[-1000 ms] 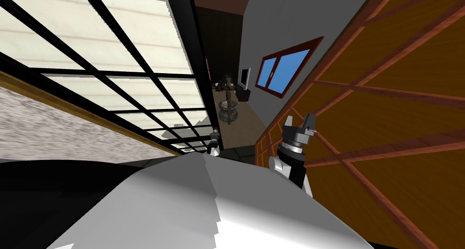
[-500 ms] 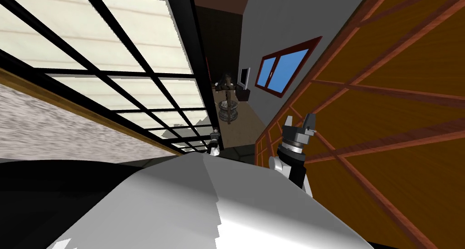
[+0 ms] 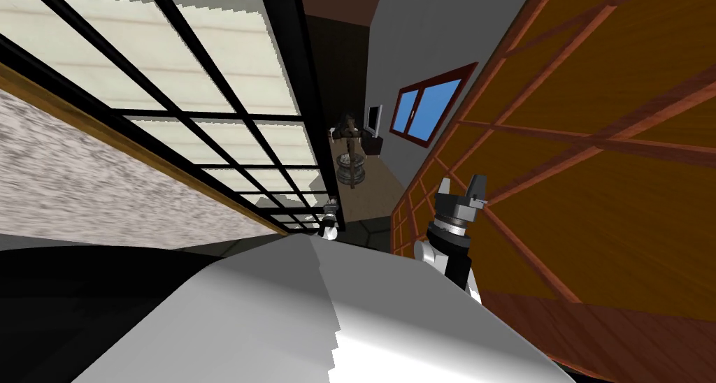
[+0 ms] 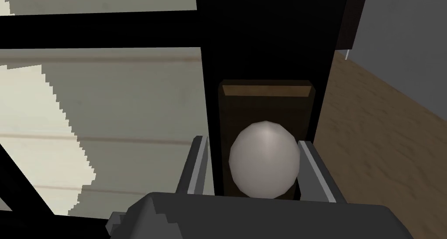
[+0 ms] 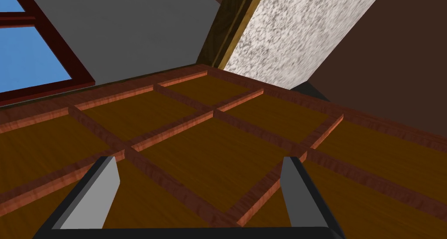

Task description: Pull the door open

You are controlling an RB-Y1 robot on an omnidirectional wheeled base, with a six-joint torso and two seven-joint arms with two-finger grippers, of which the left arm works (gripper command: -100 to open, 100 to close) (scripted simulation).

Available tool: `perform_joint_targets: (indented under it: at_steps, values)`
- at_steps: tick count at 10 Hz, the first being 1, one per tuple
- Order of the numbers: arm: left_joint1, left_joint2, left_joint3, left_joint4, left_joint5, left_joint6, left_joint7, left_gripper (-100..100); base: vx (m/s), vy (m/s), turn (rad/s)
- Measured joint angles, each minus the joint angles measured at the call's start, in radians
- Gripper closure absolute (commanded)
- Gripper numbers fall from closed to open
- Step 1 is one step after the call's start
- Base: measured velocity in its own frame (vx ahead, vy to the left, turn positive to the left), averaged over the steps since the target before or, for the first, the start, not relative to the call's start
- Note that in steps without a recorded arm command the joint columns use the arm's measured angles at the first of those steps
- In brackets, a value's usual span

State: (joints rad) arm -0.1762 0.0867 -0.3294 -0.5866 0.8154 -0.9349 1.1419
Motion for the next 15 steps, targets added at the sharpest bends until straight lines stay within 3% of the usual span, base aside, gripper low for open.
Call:
perform_joint_targets:
  at_steps: [3, 5, 8, 12, 14, 15]
  values:
    - [0.006, 0.005, 0.0, 0.008, 0.001, 0.008, 0.001, 100, -0.018, 0.004, 0.004]
    - [0.029, 0.019, 0.005, -0.054, 0.004, 0.03, -0.022, 100, -0.119, 0.001, -0.011]
    - [-0.003, 0.036, -0.002, -0.018, -0.002, 0.018, -0.004, 100, -0.182, 0.013, -0.011]
    - [0.046, 0.055, -0.003, -0.087, 0.0, 0.055, -0.036, 100, -0.122, -0.013, 0.012]
    - [0.027, 0.053, -0.007, -0.046, -0.003, 0.044, -0.021, 100, 0.002, -0.007, -0.004]
    - [-0.01, 0.055, -0.018, 0.027, -0.011, 0.014, 0.018, 100, -0.014, -0.004, -0.016]
